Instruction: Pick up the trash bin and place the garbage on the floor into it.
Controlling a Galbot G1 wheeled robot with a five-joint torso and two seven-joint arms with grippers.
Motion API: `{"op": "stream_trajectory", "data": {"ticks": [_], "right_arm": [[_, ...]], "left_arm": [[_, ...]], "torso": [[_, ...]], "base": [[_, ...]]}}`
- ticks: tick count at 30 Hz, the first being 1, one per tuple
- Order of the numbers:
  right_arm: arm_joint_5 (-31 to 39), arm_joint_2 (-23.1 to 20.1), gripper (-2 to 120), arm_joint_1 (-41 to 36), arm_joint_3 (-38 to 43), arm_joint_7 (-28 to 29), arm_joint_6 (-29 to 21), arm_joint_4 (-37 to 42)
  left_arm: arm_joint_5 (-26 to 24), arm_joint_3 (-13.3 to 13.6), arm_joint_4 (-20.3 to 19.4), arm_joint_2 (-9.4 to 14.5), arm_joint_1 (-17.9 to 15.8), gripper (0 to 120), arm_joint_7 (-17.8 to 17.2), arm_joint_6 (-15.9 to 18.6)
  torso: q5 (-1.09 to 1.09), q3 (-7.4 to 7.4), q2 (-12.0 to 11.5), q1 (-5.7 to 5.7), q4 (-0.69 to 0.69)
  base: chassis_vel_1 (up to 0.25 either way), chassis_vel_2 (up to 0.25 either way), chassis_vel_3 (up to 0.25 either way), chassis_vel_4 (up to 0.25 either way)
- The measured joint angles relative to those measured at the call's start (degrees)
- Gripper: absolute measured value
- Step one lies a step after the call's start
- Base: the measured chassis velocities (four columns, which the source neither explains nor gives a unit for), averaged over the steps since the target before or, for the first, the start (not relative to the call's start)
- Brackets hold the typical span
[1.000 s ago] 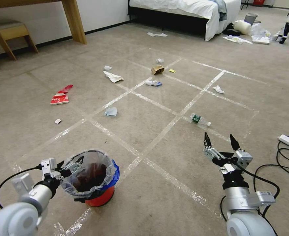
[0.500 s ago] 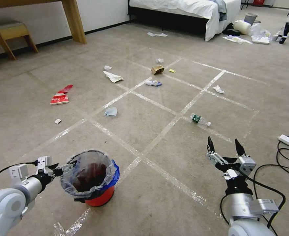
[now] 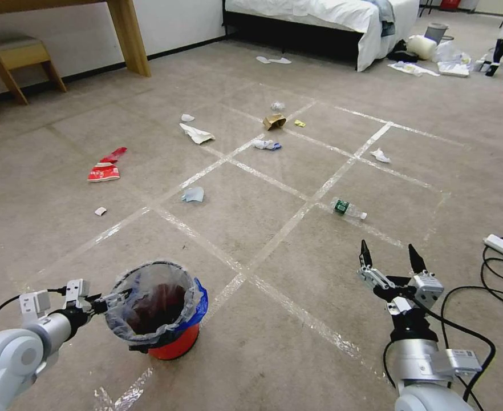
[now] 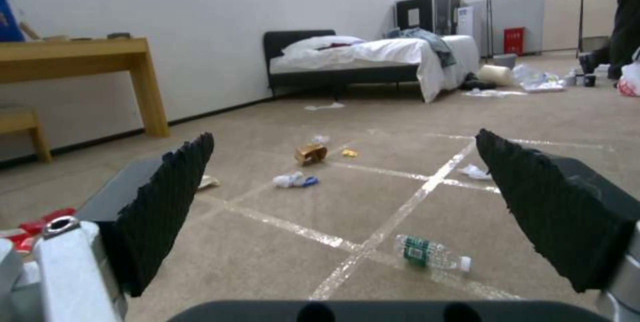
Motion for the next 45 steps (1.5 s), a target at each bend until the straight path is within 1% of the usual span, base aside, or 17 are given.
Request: {"op": "stream_trajectory", "data": {"ticks": [10,18,21,23,25,26,28,29,31,34,35,36,37,39,41,43,45], "right_arm": [[2.36,-1.93,100,1.65,0.17,0.16,-0.57,-0.93],[3.58,-2.67,100,2.72,0.31,0.25,-0.95,-1.43],[3.65,-2.66,100,2.95,0.18,0.28,-0.86,-2.24],[3.66,-2.66,100,3.02,0.13,0.28,-0.73,-2.53],[3.65,-2.67,100,3.23,0.10,0.28,-0.52,-3.02],[3.65,-2.67,100,3.23,0.10,0.28,-0.52,-3.02],[3.66,-2.67,100,3.30,0.08,0.28,-0.44,-3.12],[3.66,-2.67,100,3.30,0.08,0.28,-0.44,-3.12],[3.69,-2.67,100,3.34,0.08,0.28,-0.40,-3.13],[3.72,-2.67,100,3.35,0.09,0.28,-0.39,-3.13],[3.75,-2.68,100,3.36,0.09,0.28,-0.39,-3.13],[3.75,-2.67,100,3.36,0.09,0.28,-0.38,-3.13],[3.75,-2.67,100,3.36,0.09,0.28,-0.38,-3.13],[3.74,-2.63,100,3.32,0.04,0.28,-0.30,-3.12],[3.72,-2.62,100,3.27,0.00,0.28,-0.25,-3.11],[3.69,-2.58,100,3.11,-0.05,0.28,-0.14,-3.05],[3.68,-2.57,100,3.03,-0.05,0.28,-0.10,-2.99]], "left_arm": [[-0.33,1.44,3.62,-0.57,-2.10,98,0.29,0.62],[-0.80,2.17,3.79,-0.51,-2.61,95,-0.06,1.07],[-0.84,3.20,3.87,-0.79,-3.07,81,-0.56,1.17],[-0.82,3.34,3.85,-0.89,-3.10,77,-0.64,1.12],[-0.80,3.58,3.75,-1.03,-3.24,66,-0.82,1.14],[-0.80,3.58,3.75,-1.03,-3.24,66,-0.82,1.14],[-0.77,3.82,3.86,-1.00,-3.52,56,-0.90,1.17],[-0.77,3.82,3.86,-1.00,-3.52,56,-0.90,1.17],[-0.76,3.96,3.90,-0.95,-3.63,43,-0.92,1.22],[-0.76,3.96,3.86,-0.92,-3.63,40,-0.93,1.25],[-0.75,3.96,3.71,-0.89,-3.53,32,-0.94,1.30],[-0.72,3.89,3.48,-0.88,-3.32,27,-0.94,1.32],[-0.72,3.89,3.48,-0.88,-3.32,27,-0.94,1.32],[-0.71,3.62,3.04,-1.02,-2.90,16,-0.91,1.37],[-0.67,3.48,2.79,-1.08,-2.69,12,-0.91,1.39],[-0.60,3.05,2.11,-1.27,-2.15,2,-0.91,1.62],[-0.60,2.81,1.70,-1.37,-1.87,1,-0.92,1.65]], "torso": [[0.00,0.00,0.00,0.00,0.00],[0.00,0.00,0.00,0.00,0.01],[0.02,-0.01,0.00,0.00,-0.01],[0.03,-0.01,0.00,0.00,0.02],[0.03,-0.01,0.01,0.00,0.02],[0.03,-0.01,0.01,0.00,0.02],[0.03,-0.01,0.01,0.00,0.01],[0.03,-0.01,0.01,0.00,0.01],[0.02,-0.01,0.01,0.00,0.01],[0.01,-0.01,0.00,0.00,0.01],[0.01,-0.01,0.00,0.00,0.00],[0.00,-0.01,0.00,0.00,-0.01],[0.00,-0.01,0.00,0.00,-0.01],[-0.01,0.00,0.00,0.00,-0.01],[-0.02,0.00,0.00,0.00,-0.01],[-0.02,0.00,0.00,0.00,-0.01],[-0.02,0.00,0.00,0.00,-0.01]], "base": [[0.000,0.000,0.000,0.000],[0.000,0.000,0.000,0.000],[0.000,0.000,0.000,0.000],[0.000,0.000,0.000,0.000],[0.000,0.000,0.000,0.000],[0.000,0.000,0.000,0.000],[0.000,0.000,0.000,0.000],[0.000,0.000,0.000,0.000],[0.000,0.000,0.000,0.000],[0.000,0.000,0.000,0.000],[0.000,0.000,0.000,0.000],[0.000,0.000,0.000,0.000],[0.000,0.000,0.000,0.000],[0.000,0.000,0.000,0.000],[0.000,0.000,0.000,0.000],[0.000,0.000,0.000,0.000],[0.000,0.000,0.000,0.000]]}}
